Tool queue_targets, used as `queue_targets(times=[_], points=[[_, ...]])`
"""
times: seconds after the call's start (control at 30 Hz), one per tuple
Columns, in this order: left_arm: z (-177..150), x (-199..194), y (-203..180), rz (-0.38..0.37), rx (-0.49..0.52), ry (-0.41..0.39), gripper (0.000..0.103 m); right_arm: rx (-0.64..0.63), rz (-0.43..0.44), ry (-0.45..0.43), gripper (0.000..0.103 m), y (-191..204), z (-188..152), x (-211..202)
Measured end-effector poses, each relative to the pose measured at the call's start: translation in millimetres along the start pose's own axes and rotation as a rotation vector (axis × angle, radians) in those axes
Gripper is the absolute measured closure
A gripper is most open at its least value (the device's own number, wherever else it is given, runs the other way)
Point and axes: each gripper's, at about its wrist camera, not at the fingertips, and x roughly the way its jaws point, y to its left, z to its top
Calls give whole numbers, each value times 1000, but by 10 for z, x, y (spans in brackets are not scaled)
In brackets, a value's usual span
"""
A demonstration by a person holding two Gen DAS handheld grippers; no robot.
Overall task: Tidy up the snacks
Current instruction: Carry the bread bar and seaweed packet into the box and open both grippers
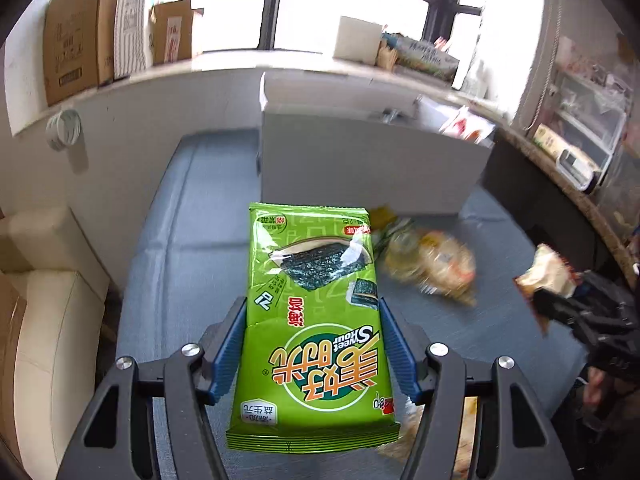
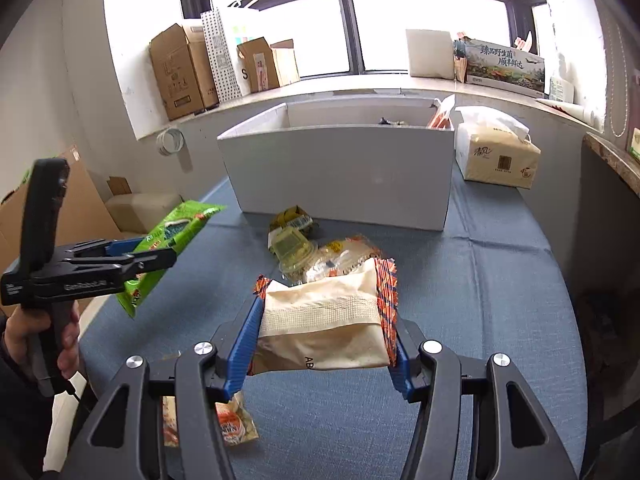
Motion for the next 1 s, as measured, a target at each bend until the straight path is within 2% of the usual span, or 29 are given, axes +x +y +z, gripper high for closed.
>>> queue_targets(times=[0.13,0.3,0.43,0.57,0.67,0.7,0.73,0.77,0.83,0.9,1.0], points=[[494,-157,-122,-36,17,-72,34,14,20,-37,42,-73,285,-26],[1210,-176,-252,-36,58,-136,34,20,28,-105,42,-226,919,6],[1749,34,-283,-12,69,-150,34,50,16,-124,42,-419,1473,201],[2105,355,-221,25,59,-127,34,51,-28,-121,42,-601,1909,447],[2219,637,-199,24,91,-94,23,46,-17,-92,36,-704,2098,654],[2222,746,-188,35,94,-64,6,52,7,-61,18,-749,2142,749],[2209,838,-156,42,82,-40,0,70,23,-28,5,-792,2158,837],[2184,903,-115,41,69,-24,0,91,14,-3,0,-829,2160,897],[2109,996,-28,36,34,11,0,105,-13,-29,0,-869,2131,877],[2024,1015,41,20,8,20,0,119,16,-69,0,-896,2078,798],[1917,993,76,32,2,24,0,121,27,-85,0,-892,2008,724]])
